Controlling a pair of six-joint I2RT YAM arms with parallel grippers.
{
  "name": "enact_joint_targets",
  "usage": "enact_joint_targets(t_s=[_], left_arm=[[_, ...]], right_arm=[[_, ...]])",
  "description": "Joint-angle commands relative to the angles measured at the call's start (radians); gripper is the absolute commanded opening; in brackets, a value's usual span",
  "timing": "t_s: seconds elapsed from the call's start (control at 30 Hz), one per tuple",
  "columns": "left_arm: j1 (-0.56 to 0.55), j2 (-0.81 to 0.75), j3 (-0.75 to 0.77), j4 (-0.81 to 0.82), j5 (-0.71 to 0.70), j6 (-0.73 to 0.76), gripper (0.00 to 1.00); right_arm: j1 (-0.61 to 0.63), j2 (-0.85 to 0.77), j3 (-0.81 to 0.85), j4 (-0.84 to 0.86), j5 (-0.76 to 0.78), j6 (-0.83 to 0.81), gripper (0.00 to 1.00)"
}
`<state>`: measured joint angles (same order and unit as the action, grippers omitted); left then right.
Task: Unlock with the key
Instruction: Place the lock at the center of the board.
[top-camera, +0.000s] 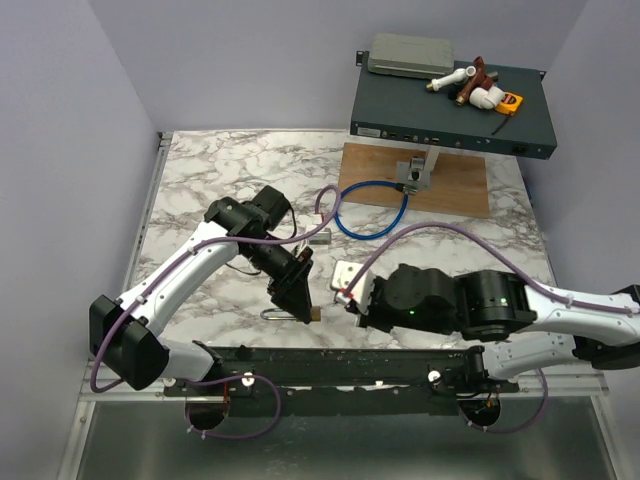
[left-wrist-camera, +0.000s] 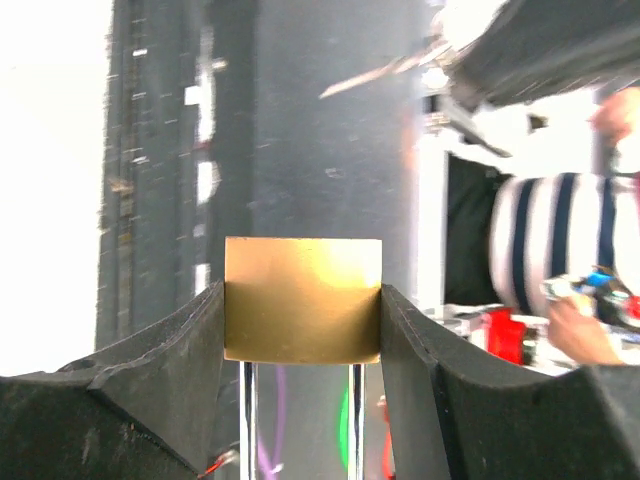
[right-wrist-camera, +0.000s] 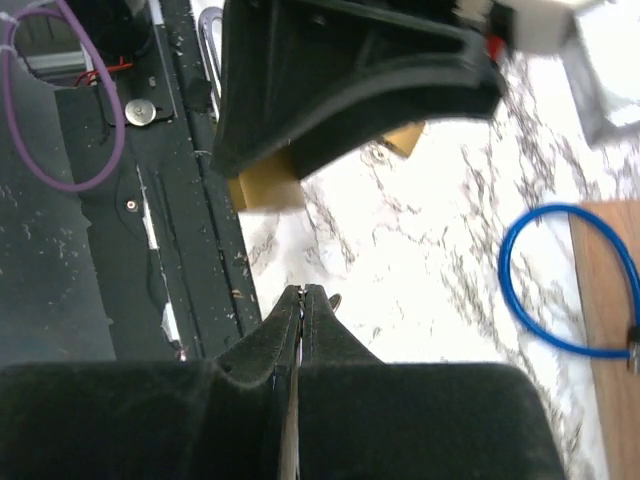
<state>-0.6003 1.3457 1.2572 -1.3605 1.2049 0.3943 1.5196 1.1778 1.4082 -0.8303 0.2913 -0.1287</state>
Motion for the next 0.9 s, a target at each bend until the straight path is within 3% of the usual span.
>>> enact_joint_targets(t_s=[0.0, 0.13, 0.3, 0.53, 0.8, 0.87], left_arm=[[-0.008, -0.024, 0.052, 0.160, -0.339, -0.052, 0.00], [-0.024, -0.072, 0.053, 0.339, -0.654, -0.029, 0.00], [-0.129, -0.104, -0.125, 0.557, -0.789, 0.152, 0.00], [-0.270, -0.020, -0.353, 0.972, -0.827, 0.135, 0.00], [-0.312, 0.245, -0.340, 1.203, -0.792, 0.079, 0.00], [-0.314, 0.286, -0.348, 1.252, -0.769, 0.072, 0.06]], right_arm=[[0.008, -0.132, -0.075, 0.004, 0.135, 0.178, 0.01], [0.008, -0.254, -0.105, 0.028, 0.160, 0.300, 0.01], [0.007, -0.344, -0.127, 0.062, 0.183, 0.362, 0.01], [0.007, -0.360, -0.127, 0.073, 0.231, 0.402, 0.01], [0.007, -0.436, -0.109, 0.037, 0.274, 0.473, 0.01], [0.007, -0.457, -0.116, 0.034, 0.277, 0.486, 0.01]])
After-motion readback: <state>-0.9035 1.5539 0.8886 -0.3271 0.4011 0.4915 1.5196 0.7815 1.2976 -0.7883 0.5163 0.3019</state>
